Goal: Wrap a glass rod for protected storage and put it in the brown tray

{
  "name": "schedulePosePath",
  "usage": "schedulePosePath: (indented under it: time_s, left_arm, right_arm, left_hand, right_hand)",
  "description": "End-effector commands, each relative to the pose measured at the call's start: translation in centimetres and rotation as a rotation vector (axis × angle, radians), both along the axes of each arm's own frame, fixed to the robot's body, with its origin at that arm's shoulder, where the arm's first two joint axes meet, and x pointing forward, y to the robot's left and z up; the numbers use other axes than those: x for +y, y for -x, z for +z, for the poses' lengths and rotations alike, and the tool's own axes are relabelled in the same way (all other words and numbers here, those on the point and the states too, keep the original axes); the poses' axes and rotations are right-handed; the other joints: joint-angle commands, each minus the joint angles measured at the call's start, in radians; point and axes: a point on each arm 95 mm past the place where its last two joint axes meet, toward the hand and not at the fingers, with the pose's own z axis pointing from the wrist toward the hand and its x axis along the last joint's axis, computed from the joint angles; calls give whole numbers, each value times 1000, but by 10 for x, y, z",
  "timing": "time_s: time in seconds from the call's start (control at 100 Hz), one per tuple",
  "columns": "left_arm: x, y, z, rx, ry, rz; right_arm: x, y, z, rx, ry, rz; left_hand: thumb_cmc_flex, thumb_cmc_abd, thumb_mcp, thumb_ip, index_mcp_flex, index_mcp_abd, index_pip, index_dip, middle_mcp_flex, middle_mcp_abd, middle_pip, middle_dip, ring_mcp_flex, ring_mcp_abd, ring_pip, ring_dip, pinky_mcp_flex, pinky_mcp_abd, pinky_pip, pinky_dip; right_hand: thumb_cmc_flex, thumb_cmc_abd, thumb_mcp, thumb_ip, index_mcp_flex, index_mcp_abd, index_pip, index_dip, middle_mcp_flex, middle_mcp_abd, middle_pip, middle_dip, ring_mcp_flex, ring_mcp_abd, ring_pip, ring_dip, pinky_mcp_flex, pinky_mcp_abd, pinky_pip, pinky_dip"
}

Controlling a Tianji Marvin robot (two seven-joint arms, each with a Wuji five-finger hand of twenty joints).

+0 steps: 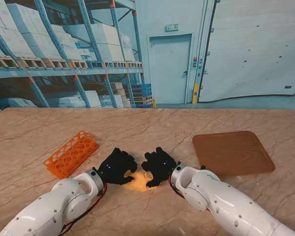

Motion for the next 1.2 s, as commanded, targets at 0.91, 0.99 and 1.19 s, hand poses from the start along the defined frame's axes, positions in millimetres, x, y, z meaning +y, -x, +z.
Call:
schedulePosePath:
  time_s: [0.91,0.99,1.19]
  left_arm:
    - [-15,-13,13,34,145,100]
    - [-19,-14,14,75,153,111]
    - [-30,-20,13,149,125,98]
  right_arm:
    - [-3,-18,-6,-17,62,-28]
    - [-3,-19,-4,-18,51,-36]
    - [-2,-17,2,-36,22,-31]
  left_hand:
    - [-121,147,-143,85,-126,84,-244,0,-74,33,-60,-27,-70,17,-40,-22,-42,-36,-92,-80]
    - [-152,124,-213,87,-158,112,-337,-39,-105,45,-114,-62,-94,19,-93,-55,-59,-43,-162,-130]
    - [-191,67,-245,92,-222,149,-505,-124,-211,55,-252,-175,-157,5,-248,-142,-54,-53,-375,-235]
  right_hand:
    - [234,37,343,-65,146,-167,408,-229,172,-74,49,-3,61,-31,59,12,12,-17,24,25]
    - [237,45,337,-69,141,-170,413,-220,182,-76,55,-3,64,-34,71,18,13,-19,26,25]
    - [234,47,335,-66,135,-179,414,-212,171,-68,66,3,57,-36,81,23,11,-21,31,25]
